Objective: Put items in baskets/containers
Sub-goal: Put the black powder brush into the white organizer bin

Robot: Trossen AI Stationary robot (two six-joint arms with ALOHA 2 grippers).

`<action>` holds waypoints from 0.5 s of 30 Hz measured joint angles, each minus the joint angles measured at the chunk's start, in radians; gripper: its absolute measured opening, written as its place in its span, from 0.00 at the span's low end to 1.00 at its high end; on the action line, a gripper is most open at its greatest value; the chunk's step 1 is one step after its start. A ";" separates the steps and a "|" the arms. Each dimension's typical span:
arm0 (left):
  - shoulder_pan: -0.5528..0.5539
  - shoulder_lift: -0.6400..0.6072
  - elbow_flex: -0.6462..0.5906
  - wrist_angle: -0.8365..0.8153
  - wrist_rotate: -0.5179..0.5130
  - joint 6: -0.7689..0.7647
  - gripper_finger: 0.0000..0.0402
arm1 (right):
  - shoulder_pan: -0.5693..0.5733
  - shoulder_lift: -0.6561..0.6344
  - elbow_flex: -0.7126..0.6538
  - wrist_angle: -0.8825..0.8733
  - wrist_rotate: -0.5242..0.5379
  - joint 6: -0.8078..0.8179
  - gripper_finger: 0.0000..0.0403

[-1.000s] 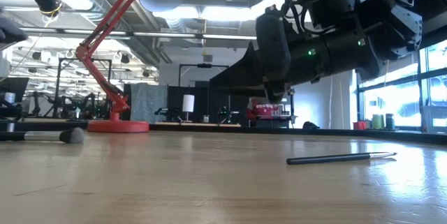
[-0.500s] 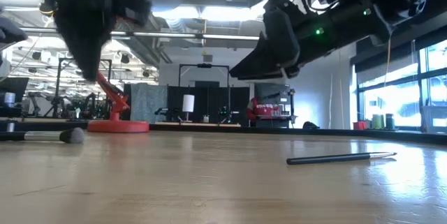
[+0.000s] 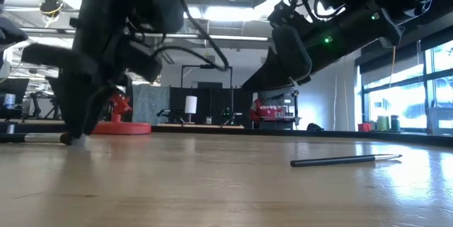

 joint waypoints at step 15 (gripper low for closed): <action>0.016 0.023 0.014 -0.047 -0.048 -0.052 0.03 | 0.000 0.000 0.000 -0.013 0.000 0.010 0.45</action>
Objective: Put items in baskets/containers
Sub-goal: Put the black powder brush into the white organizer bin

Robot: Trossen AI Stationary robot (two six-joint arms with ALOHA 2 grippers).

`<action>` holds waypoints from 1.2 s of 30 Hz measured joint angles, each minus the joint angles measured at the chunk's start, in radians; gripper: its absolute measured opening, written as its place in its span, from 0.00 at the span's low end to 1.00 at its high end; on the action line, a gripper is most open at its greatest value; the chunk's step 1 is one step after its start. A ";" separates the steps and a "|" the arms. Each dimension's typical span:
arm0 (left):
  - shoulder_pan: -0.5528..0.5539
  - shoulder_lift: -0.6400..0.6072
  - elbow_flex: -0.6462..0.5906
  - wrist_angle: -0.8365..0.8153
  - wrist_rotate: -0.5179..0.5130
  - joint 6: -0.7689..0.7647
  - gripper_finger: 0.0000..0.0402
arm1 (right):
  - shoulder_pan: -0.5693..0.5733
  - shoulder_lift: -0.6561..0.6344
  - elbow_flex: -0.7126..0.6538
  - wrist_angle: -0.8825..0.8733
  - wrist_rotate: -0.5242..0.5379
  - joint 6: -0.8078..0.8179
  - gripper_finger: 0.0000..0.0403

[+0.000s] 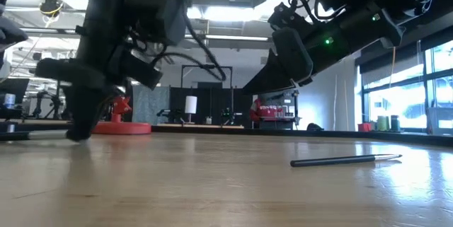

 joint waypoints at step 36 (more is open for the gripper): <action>-0.708 -0.328 0.585 -0.583 -0.858 -0.891 0.01 | 0.011 0.000 0.000 -0.105 0.000 0.130 0.45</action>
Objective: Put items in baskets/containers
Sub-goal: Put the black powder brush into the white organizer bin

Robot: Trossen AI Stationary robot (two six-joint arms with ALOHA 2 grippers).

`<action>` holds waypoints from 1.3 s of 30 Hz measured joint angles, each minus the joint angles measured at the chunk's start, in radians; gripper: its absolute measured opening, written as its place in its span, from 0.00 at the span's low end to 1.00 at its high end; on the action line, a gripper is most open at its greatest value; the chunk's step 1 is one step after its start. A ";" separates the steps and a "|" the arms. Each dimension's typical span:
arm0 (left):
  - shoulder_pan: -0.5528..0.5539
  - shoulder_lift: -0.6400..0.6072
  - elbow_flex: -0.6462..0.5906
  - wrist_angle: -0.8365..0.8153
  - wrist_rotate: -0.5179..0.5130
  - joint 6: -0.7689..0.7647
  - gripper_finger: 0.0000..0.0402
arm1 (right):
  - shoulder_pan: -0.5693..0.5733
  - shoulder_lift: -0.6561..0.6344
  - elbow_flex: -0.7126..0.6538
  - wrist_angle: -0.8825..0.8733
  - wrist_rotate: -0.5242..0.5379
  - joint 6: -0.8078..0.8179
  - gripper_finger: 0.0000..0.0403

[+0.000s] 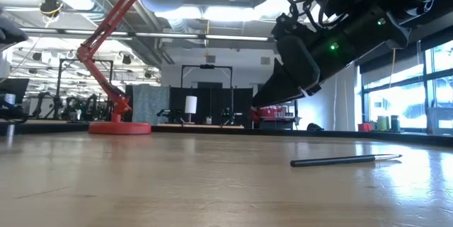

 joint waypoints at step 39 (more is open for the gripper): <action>-0.176 0.209 -0.217 0.000 0.197 -0.309 0.07 | -0.003 0.000 0.000 0.123 -0.019 -0.048 0.45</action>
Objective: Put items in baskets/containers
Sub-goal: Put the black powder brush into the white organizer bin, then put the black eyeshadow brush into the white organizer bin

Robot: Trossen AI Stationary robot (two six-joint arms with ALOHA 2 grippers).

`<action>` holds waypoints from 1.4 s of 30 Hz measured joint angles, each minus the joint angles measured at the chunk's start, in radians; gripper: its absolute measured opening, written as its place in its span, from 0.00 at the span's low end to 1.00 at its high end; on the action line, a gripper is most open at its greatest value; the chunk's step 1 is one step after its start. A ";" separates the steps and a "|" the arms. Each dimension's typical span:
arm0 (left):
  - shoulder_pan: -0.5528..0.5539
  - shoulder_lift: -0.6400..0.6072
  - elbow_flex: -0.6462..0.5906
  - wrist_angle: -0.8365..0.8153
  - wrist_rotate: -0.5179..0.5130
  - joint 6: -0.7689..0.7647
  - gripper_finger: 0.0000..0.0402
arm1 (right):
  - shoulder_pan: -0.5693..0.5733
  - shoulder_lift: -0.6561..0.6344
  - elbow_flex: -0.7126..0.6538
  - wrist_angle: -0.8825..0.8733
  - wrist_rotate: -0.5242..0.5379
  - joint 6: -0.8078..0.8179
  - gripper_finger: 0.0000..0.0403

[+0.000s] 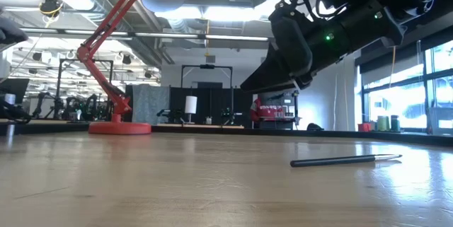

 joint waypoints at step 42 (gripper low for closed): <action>0.611 0.352 0.000 0.567 0.951 1.435 0.32 | -0.007 0.000 0.000 -0.134 -0.068 0.066 0.45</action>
